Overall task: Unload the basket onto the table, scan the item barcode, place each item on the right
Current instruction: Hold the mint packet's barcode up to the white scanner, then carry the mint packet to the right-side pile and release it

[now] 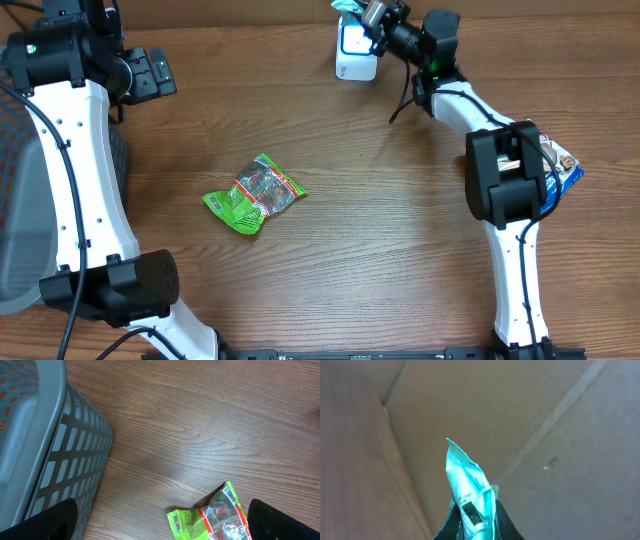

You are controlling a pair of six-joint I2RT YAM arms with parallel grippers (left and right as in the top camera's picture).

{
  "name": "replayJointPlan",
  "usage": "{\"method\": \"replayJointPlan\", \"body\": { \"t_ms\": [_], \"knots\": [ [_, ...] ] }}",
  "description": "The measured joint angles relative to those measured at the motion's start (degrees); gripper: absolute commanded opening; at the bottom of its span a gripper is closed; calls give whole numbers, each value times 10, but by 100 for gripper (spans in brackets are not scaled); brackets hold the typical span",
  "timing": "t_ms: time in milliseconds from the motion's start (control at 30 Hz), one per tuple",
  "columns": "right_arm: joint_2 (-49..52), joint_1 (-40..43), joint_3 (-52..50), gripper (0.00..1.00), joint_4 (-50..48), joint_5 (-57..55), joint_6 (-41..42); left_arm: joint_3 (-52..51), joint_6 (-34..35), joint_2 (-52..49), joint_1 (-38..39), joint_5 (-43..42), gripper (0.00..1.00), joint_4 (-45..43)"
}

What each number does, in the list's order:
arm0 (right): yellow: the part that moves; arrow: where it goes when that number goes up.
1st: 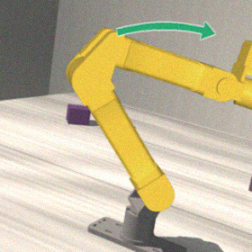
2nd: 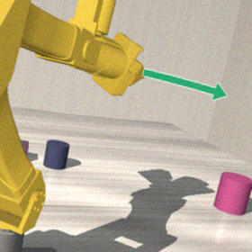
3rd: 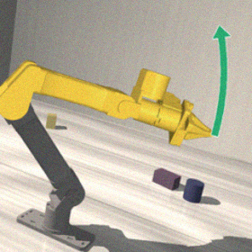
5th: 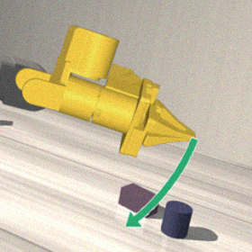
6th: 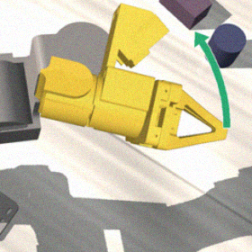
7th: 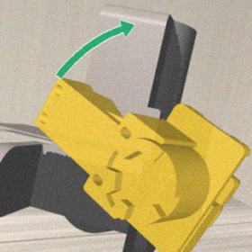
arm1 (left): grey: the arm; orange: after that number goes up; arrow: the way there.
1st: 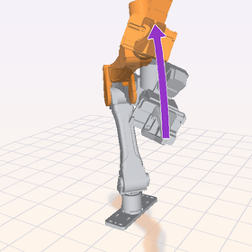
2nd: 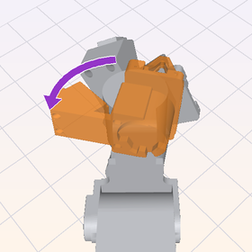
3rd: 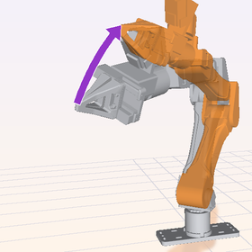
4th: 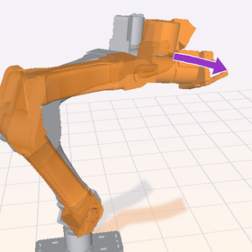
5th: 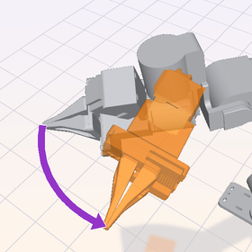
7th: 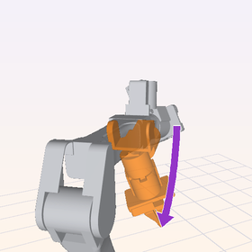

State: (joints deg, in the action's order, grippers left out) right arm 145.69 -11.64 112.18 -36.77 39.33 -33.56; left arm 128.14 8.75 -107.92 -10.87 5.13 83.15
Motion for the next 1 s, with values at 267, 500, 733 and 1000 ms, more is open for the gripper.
{"method": "replayJointPlan", "body": {
  "t_ms": [267,500,733,1000],
  "knots": [
    [-134,40,4,4,278,128,115,0,0,0,0,0,100,0],
    [-265,55,12,4,718,153,28,0,0,0,0,-2,100,0],
    [-326,48,14,4,1021,55,-68,0,0,0,0,-2,100,0],
    [-338,52,14,4,1189,-5,-75,0,0,0,0,-2,100,0]
  ]
}}
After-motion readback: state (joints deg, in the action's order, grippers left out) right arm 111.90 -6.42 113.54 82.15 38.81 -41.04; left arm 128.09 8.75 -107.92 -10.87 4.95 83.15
